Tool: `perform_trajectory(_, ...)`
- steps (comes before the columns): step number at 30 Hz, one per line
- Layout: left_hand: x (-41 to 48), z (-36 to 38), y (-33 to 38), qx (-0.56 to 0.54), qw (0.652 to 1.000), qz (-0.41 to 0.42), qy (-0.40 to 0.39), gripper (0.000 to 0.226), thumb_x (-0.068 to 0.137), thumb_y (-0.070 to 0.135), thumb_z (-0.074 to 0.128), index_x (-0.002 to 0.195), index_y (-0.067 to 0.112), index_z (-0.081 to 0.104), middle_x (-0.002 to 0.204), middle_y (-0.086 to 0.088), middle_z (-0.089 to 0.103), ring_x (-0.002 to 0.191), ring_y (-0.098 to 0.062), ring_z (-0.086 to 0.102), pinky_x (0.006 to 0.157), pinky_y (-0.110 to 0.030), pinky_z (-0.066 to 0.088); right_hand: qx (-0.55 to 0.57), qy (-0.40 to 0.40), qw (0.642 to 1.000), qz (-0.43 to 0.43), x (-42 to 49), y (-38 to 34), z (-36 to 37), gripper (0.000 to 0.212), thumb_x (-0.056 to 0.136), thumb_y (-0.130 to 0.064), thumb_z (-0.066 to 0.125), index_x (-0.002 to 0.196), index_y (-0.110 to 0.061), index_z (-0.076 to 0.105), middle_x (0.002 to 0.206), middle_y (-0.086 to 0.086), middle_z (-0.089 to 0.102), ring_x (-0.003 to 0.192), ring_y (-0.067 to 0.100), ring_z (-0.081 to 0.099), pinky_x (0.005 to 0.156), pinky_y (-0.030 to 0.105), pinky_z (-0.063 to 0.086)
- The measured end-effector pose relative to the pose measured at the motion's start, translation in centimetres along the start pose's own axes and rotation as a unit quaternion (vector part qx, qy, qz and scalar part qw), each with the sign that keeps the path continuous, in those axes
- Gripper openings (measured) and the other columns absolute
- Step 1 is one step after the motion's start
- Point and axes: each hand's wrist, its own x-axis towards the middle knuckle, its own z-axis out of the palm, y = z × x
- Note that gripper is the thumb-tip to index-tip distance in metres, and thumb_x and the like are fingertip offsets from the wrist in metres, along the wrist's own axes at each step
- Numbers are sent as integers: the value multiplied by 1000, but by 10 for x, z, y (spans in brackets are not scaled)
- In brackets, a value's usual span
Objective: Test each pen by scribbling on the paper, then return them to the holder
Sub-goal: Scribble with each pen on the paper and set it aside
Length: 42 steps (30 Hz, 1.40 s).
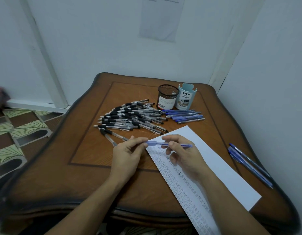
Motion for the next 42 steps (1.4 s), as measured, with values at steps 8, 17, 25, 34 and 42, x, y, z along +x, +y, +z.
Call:
perform_trajectory(8,-4,0,1,39,999,17,-31,21,85,16,74,98,32,77,108,11,72,126,-5,49,98,-4,33,-304,23,952,-18,-5,-19,-30,21,87,-19,76,100,-36,78,91,-20,73,91,4,61,81,24,44)
perform_trajectory(17,-2,13,-22,261,916,197,-232,73,78,85,38,133,39,56,140,18,48,128,3,37,111,-31,31,-458,240,851,-92,-28,-33,-120,16,92,-8,68,103,-11,78,92,-2,63,85,17,60,74,19,39)
perform_trajectory(25,1,15,-20,318,895,192,-247,97,69,96,23,131,31,62,140,11,51,130,-9,43,107,-28,27,-461,292,825,151,-64,-30,-197,25,99,-14,59,121,-12,71,119,16,69,93,21,56,84,30,43)
perform_trajectory(34,-1,14,-15,320,897,164,-257,103,64,98,21,133,33,60,142,12,48,132,-6,38,109,-25,24,-465,273,825,168,-61,-18,-200,31,104,-13,46,125,-19,68,134,11,62,96,17,56,82,31,47)
perform_trajectory(42,-1,12,-6,358,889,126,-256,122,54,101,8,146,30,43,155,8,31,144,-10,21,112,-25,-4,-573,189,797,31,9,-18,-147,27,101,-13,53,121,-16,70,128,9,60,114,27,56,99,37,45)
